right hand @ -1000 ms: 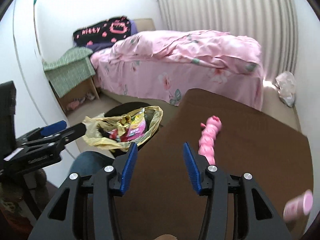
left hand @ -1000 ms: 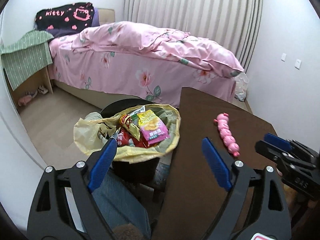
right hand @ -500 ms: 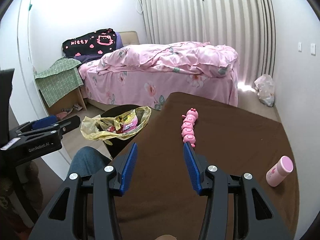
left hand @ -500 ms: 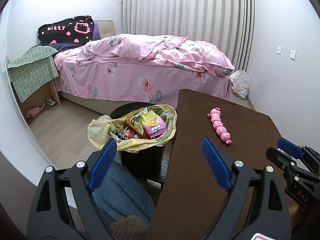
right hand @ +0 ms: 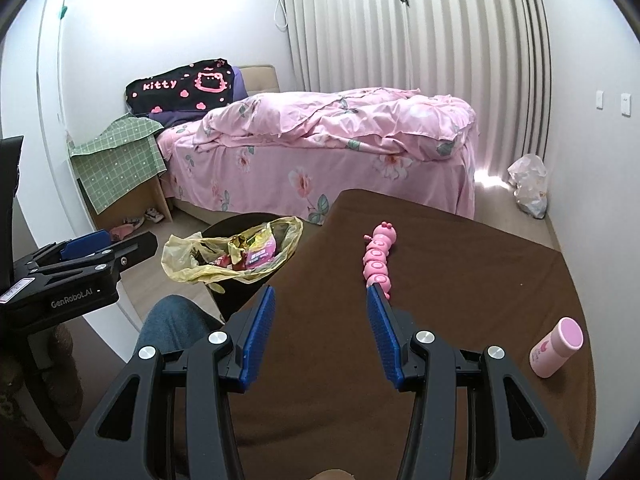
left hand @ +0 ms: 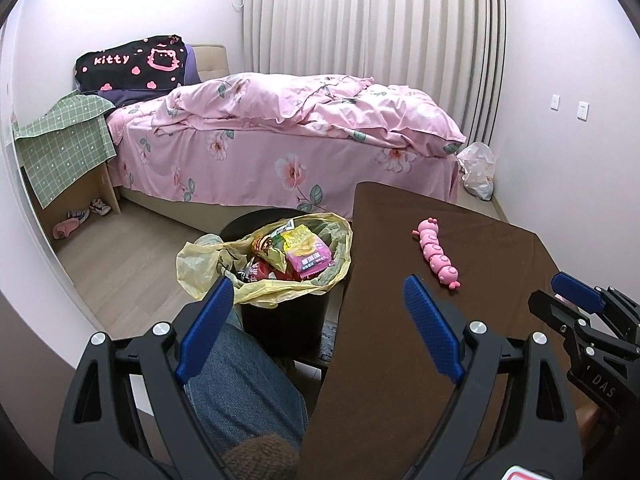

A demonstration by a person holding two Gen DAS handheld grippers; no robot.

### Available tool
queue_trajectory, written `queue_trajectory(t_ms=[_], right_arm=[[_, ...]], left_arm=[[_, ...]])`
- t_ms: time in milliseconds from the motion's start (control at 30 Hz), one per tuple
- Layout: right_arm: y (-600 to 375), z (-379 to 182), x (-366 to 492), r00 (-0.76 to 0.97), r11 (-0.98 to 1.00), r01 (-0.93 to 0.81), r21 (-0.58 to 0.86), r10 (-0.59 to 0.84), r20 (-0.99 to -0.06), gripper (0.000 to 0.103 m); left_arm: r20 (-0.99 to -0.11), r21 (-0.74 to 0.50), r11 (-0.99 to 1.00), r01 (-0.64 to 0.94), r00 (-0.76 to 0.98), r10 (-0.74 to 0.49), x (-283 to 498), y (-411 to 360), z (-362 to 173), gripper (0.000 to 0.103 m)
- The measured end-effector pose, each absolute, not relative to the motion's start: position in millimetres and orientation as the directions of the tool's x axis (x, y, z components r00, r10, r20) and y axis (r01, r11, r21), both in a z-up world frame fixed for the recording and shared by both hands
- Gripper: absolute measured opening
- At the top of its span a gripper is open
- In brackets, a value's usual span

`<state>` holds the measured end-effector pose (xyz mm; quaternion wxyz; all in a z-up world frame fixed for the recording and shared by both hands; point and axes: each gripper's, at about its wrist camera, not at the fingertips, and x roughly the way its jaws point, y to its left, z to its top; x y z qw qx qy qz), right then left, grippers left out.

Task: Collect trash

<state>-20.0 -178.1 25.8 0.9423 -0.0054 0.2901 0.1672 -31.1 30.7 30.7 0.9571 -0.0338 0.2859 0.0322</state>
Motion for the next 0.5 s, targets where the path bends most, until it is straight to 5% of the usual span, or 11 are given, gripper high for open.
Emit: queue_trajectory(t_ms=[500], right_arm=[[-178.2,28.5,-23.2,0.78,0.946,-0.312,0.083,0.305,-0.546,0.045]], left_arm=[[-0.539,-0.033,0.997,-0.065,0.842,0.037,-30.7,25.8,33.6,0.083]])
